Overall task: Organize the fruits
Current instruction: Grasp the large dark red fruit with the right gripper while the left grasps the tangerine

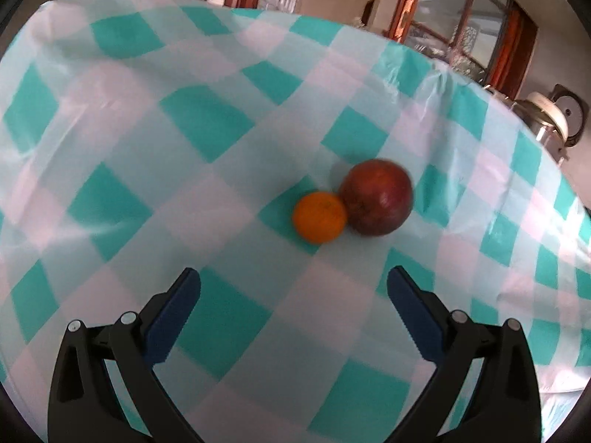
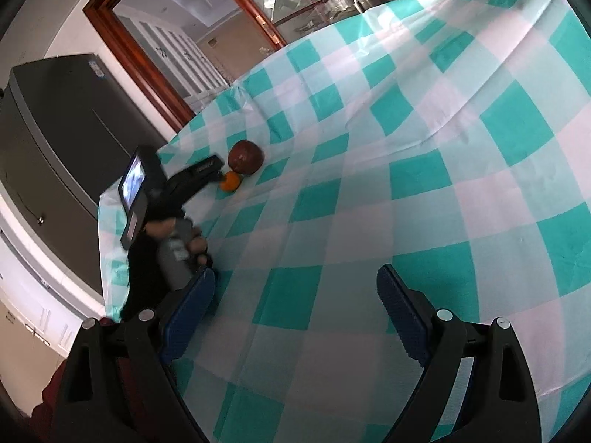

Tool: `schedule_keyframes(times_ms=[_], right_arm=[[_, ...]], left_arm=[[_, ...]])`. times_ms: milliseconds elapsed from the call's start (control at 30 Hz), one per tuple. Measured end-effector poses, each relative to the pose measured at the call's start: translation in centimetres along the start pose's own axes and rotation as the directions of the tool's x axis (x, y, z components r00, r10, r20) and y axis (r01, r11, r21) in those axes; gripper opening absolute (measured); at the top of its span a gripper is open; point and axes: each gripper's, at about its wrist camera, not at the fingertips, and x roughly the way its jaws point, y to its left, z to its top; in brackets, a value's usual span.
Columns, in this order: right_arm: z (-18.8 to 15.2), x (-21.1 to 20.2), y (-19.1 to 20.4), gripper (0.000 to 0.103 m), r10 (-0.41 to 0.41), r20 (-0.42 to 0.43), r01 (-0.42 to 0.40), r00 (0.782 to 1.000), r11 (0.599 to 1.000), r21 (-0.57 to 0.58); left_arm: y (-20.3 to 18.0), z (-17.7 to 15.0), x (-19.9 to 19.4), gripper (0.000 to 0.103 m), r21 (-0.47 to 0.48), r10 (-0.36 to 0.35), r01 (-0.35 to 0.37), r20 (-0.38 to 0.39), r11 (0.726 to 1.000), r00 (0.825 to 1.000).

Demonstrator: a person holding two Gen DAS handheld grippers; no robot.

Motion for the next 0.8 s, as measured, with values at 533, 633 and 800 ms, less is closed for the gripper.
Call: schedule_keyframes(times_ms=[533, 633, 800], right_arm=[[14.9, 19.0, 5.5, 0.087, -0.058, -0.045, 0.042, 0.997, 0.954, -0.298], [15.8, 24.2, 8.1, 0.087, -0.038, -0.121, -0.017, 0.992, 0.907, -0.420], [16.7, 27.7, 10.0, 0.086, -0.057, -0.173, -0.036, 0.983, 0.868, -0.494]], left_arm=[[6.6, 0.9, 1.5, 0.101, -0.201, 0.018, -0.034, -0.080, 0.979, 0.997], [6.4, 0.9, 1.3, 0.101, -0.188, 0.007, -0.017, -0.051, 0.982, 0.999], [5.6, 1.0, 1.1, 0.101, -0.156, 0.043, -0.045, -0.014, 0.987, 0.999]])
